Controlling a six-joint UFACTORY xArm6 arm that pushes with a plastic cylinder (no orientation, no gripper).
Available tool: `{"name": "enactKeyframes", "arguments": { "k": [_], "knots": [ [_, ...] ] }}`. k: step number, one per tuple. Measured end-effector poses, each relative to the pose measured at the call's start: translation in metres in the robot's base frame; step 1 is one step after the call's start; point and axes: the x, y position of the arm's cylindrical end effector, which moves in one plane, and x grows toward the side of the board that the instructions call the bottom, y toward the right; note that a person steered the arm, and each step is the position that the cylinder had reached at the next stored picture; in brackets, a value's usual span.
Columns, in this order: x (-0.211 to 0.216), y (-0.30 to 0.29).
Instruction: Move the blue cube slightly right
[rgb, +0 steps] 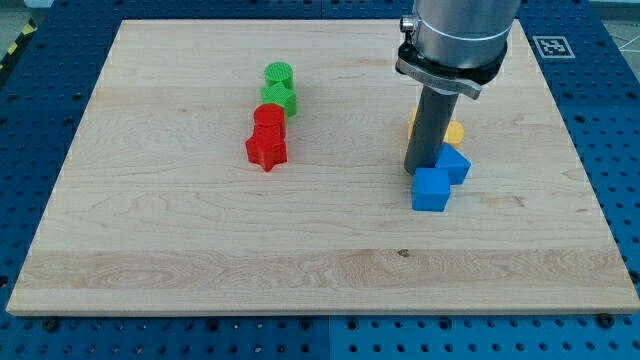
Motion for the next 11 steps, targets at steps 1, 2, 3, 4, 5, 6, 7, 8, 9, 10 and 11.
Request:
{"name": "enactKeyframes", "arguments": {
  "k": [1, 2, 3, 4, 5, 6, 7, 8, 9, 10, 11],
  "knots": [
    [0.000, 0.000],
    [0.005, -0.021],
    [0.005, -0.026],
    [0.009, -0.026],
    [0.031, -0.026],
    [0.031, -0.026],
    [0.031, -0.016],
    [0.035, -0.004],
    [0.035, -0.004],
    [0.035, 0.002],
    [0.026, -0.006]
  ]
}}
